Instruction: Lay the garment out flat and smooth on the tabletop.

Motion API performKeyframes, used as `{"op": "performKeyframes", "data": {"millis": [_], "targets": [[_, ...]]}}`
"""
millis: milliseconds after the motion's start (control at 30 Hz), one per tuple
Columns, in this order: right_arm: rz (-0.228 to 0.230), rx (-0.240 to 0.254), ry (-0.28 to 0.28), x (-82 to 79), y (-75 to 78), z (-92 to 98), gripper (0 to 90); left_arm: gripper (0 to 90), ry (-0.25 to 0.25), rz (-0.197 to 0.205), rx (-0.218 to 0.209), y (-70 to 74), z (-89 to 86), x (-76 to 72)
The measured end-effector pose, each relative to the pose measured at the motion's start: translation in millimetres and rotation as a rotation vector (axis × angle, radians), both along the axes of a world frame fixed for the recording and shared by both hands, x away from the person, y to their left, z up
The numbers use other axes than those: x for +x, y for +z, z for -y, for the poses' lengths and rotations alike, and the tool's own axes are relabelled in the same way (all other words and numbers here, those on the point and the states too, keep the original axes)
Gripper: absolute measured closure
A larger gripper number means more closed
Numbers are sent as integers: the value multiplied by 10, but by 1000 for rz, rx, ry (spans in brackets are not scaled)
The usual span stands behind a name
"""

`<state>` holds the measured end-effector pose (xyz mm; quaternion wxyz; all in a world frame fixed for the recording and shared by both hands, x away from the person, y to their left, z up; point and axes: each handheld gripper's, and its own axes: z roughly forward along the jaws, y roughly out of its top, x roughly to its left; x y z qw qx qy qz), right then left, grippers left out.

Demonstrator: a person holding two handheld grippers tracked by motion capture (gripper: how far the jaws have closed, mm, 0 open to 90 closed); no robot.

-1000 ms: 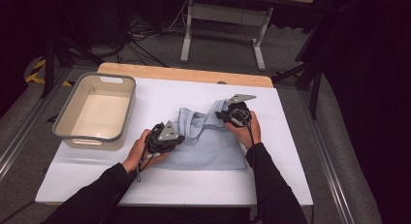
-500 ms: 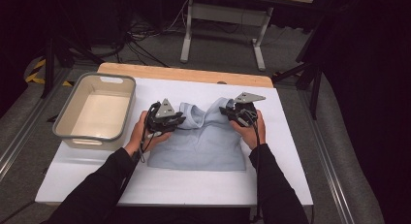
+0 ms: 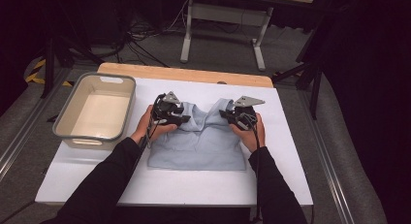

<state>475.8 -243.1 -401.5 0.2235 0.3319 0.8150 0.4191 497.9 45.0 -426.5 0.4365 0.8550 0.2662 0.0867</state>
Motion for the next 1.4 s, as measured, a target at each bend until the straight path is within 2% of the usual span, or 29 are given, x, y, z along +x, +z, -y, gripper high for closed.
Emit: {"op": "performKeyframes", "data": {"millis": [67, 133, 200, 267, 333, 367, 400, 533, 600, 733, 767, 800, 867, 933, 1000, 1067, 1133, 1167, 1200, 1233, 1333, 1400], "targets": [[2, 3, 2, 1, -2, 1, 865, 725, -2, 8, 18, 8, 30, 4], [5, 4, 4, -1, 1, -6, 865, 762, 4, 10, 24, 11, 34, 21], [11, 2, 7, -6, 6, -18, 865, 788, 23, 33, 17, 17, 15, 29], [20, 0, 5, -10, 15, -20, 865, 799, 49, 61, -19, 45, -21, 22], [32, 7, 4, -7, 30, -8, 864, 811, 95, 116, -42, 99, -68, 3], [32, 7, 4, -7, 30, -8, 864, 814, 95, 116, -42, 99, -68, 3], [52, 10, -6, 1, 54, 8, 863, 815, 133, 155, -78, 148, -120, -12], [80, 40, -16, 23, 116, 43, 863, 816, 210, 216, -125, 234, -214, -52], [88, 49, -15, 42, 148, 54, 862, 817, 227, 233, -145, 266, -257, -55], [112, 68, -28, 107, 226, 61, 861, 813, 264, 267, -147, 297, -287, -56], [117, 77, -30, 124, 242, 62, 861, 812, 286, 279, -146, 306, -295, -55], [116, 82, -33, 137, 253, 63, 861, 809, 286, 276, -157, 309, -304, -46], [117, 91, -39, 187, 277, 59, 856, 786, 317, 275, -148, 308, -301, -22], [115, 87, -57, 230, 287, 56, 829, 751, 328, 266, -149, 300, -303, 19], [116, 81, -111, 283, 284, 55, 743, 649, 368, 271, -128, 288, -293, 49], [111, 92, -134, 312, 278, 77, 722, 567, 394, 272, -117, 276, -302, 67], [107, 78, -151, 308, 270, 90, 694, 523, 433, 267, -110, 262, -311, 75], [101, 73, -153, 303, 264, 99, 675, 482, 428, 249, -106, 251, -320, 83], [94, 82, -154, 286, 249, 115, 664, 457, 428, 249, -106, 251, -320, 83], [90, 84, -154, 273, 242, 121, 664, 454, 421, 234, -89, 243, -315, 75], [86, 60, -141, 210, 200, 128, 653, 415, 387, 228, -75, 238, -301, 29], [81, 38, -126, 150, 154, 133, 659, 407, 352, 249, -58, 225, -282, -38]]}}
